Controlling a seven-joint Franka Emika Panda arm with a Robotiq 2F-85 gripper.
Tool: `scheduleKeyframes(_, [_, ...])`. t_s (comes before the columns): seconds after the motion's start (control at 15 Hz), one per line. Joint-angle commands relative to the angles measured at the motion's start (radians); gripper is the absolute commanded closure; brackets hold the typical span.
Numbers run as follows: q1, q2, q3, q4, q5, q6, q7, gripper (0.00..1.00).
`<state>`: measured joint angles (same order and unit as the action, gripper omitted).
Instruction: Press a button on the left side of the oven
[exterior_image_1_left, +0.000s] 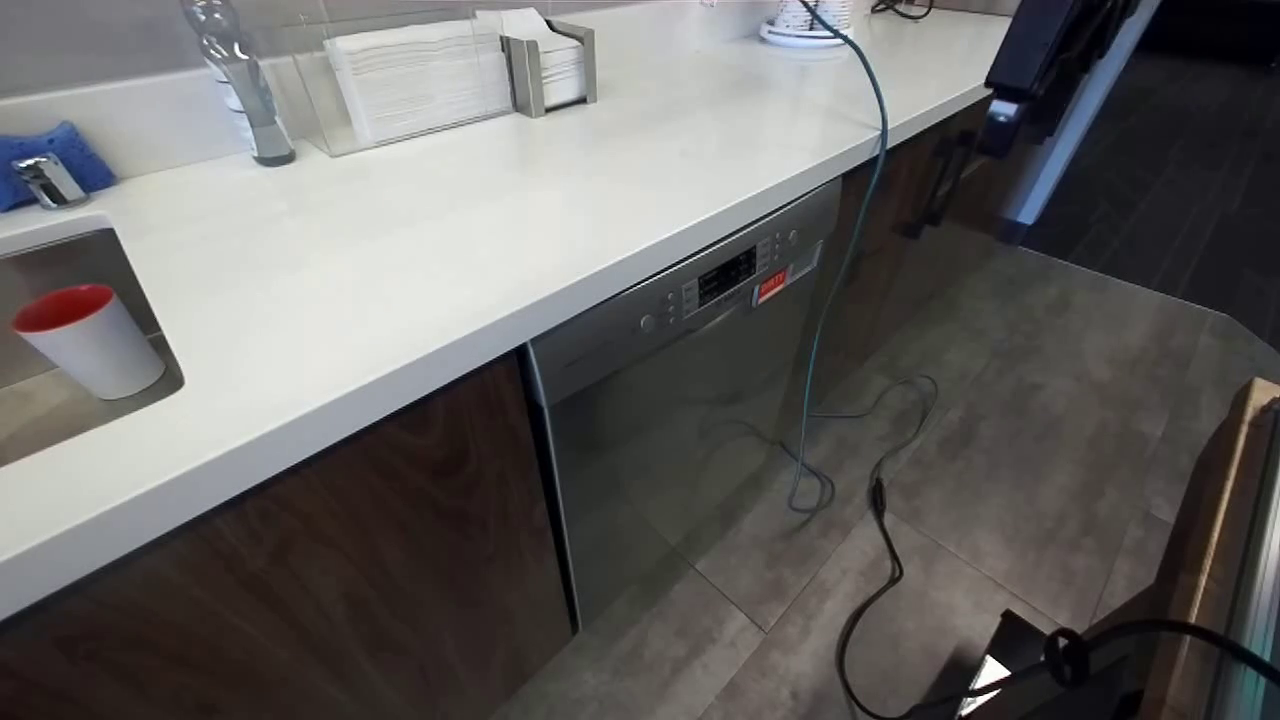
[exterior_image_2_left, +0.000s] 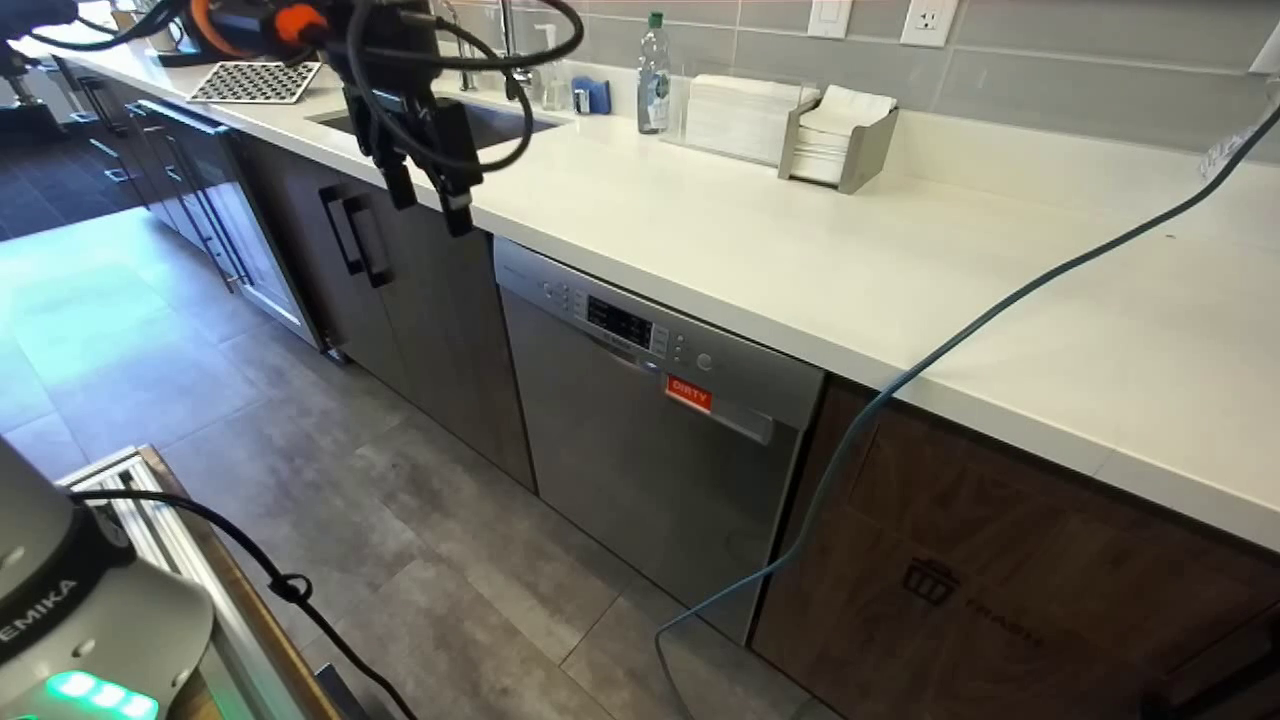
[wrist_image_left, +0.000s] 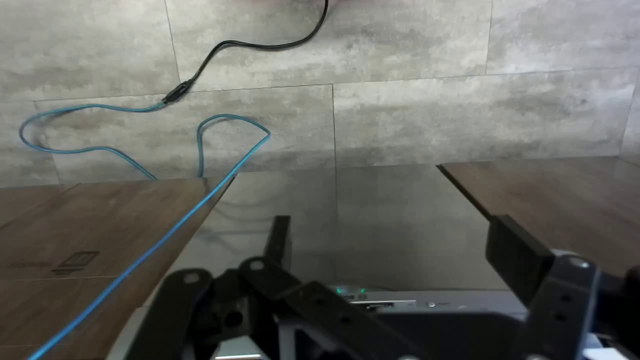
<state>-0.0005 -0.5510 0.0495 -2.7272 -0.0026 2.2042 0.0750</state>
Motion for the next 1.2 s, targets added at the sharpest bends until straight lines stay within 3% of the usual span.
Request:
scheduleKeyframes(0.0, [0.086, 0.186, -0.023, 0.02, 0.064, 0.112, -0.126, 0.0])
scheduleKeyframes(0.2, [0.123, 0.325, -0.019, 0.031, 0.089, 0.219, -0.204, 0.0])
scheduleKeyframes(0.4, [0.126, 0.419, -0.023, 0.013, 0.073, 0.438, -0.305, 0.0])
scheduleKeyframes(0.67, [0.14, 0.549, -0.026, 0.029, 0.172, 0.64, -0.45, 0.0])
scheduleKeyframes(0.87, [0.145, 0.619, 0.019, 0.06, 0.404, 0.746, -0.612, 0.0])
scheduleKeyframes(1.13, [0.088, 0.656, 0.135, 0.15, 0.718, 0.743, -0.812, 0.0])
